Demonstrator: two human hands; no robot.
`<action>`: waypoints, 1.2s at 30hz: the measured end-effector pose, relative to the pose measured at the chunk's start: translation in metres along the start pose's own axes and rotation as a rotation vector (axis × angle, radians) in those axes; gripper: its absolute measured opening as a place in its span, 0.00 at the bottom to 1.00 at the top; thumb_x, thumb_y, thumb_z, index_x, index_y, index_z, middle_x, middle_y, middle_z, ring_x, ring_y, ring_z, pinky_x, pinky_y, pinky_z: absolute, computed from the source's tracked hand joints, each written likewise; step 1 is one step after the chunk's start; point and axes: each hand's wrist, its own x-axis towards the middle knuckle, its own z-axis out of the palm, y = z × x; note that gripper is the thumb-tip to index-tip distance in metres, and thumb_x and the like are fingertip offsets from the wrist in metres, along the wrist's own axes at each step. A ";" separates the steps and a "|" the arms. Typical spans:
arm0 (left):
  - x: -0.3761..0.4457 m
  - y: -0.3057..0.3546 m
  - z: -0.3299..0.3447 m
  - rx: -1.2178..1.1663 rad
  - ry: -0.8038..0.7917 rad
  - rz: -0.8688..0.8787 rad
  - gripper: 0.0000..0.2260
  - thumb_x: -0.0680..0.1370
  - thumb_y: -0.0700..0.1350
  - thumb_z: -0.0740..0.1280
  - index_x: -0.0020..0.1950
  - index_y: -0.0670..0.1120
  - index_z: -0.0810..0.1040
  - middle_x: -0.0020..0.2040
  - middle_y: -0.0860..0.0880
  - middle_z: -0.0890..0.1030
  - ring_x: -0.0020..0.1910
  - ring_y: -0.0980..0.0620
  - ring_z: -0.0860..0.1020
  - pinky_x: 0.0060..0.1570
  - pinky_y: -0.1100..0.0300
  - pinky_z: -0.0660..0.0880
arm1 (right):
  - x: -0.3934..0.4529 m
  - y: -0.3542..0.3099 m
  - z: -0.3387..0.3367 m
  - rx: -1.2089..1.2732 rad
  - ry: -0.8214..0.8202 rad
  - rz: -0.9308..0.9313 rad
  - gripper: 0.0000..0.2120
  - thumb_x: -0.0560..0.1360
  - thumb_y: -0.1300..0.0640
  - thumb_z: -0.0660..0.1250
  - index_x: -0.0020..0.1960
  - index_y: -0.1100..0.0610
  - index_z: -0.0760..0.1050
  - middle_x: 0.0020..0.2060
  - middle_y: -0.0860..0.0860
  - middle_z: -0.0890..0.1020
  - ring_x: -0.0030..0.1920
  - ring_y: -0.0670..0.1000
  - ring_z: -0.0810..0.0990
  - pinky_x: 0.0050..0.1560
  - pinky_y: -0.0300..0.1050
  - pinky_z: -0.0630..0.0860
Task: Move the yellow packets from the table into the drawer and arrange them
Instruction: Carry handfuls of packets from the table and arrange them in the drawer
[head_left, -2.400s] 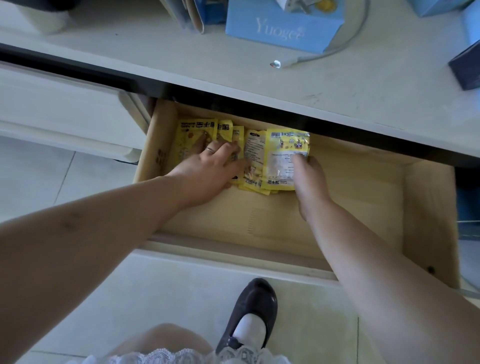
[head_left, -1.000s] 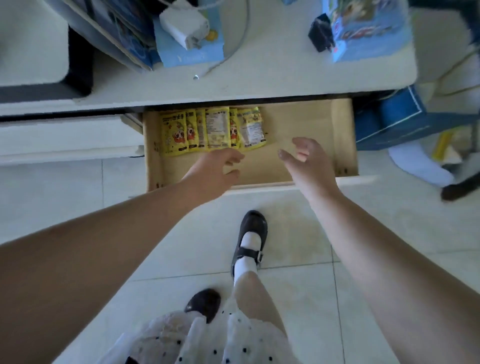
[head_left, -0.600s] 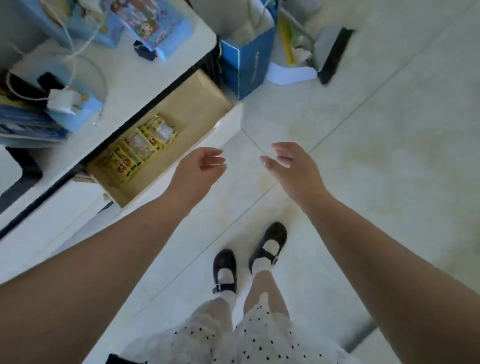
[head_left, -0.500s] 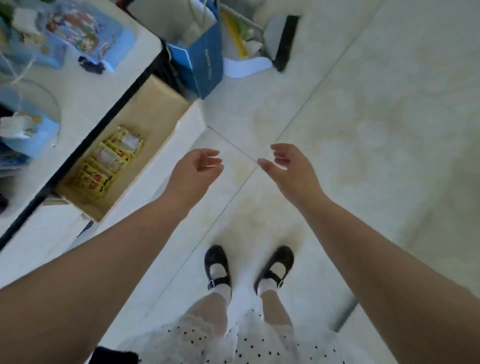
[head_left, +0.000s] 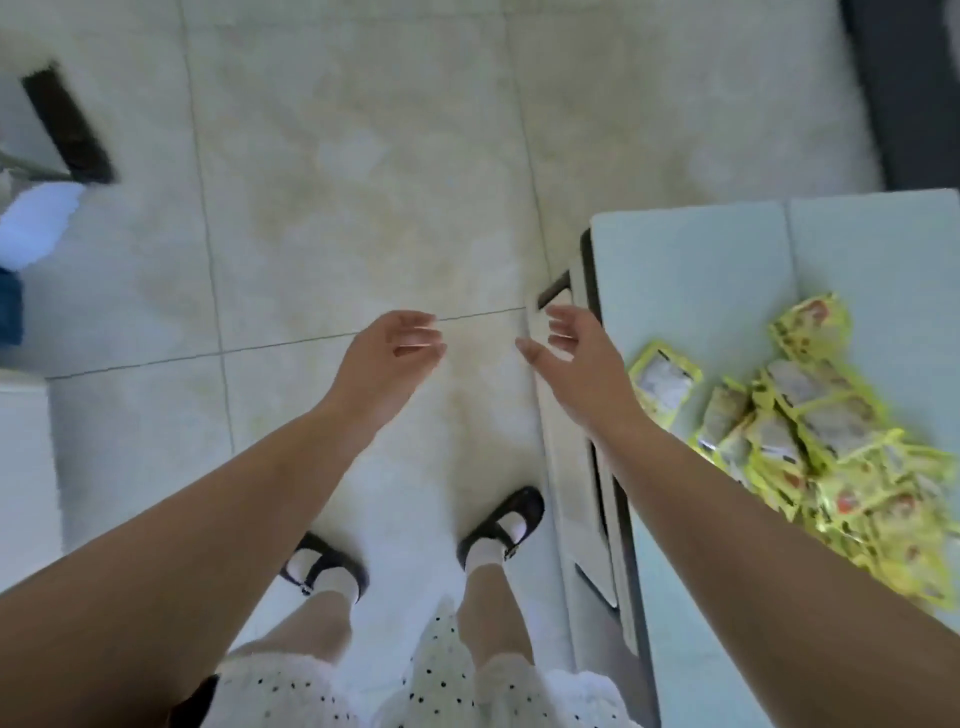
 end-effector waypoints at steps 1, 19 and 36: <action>0.000 0.008 0.034 0.036 -0.042 0.007 0.10 0.76 0.40 0.69 0.55 0.50 0.76 0.47 0.54 0.81 0.42 0.61 0.78 0.40 0.69 0.72 | -0.004 0.020 -0.029 0.030 0.049 0.037 0.25 0.73 0.51 0.71 0.67 0.55 0.69 0.62 0.50 0.74 0.58 0.46 0.75 0.59 0.40 0.70; 0.022 0.001 0.330 0.806 -0.095 0.041 0.27 0.69 0.47 0.75 0.66 0.45 0.72 0.64 0.42 0.74 0.62 0.44 0.75 0.62 0.55 0.72 | -0.054 0.239 -0.238 0.309 0.596 0.613 0.24 0.74 0.47 0.68 0.67 0.51 0.68 0.63 0.50 0.73 0.52 0.48 0.73 0.47 0.45 0.70; 0.071 -0.027 0.344 0.970 0.085 -0.028 0.36 0.65 0.49 0.77 0.68 0.45 0.64 0.65 0.40 0.69 0.64 0.38 0.71 0.60 0.50 0.70 | 0.034 0.259 -0.243 0.224 0.751 0.827 0.36 0.71 0.50 0.73 0.71 0.53 0.57 0.65 0.54 0.74 0.61 0.57 0.75 0.60 0.57 0.73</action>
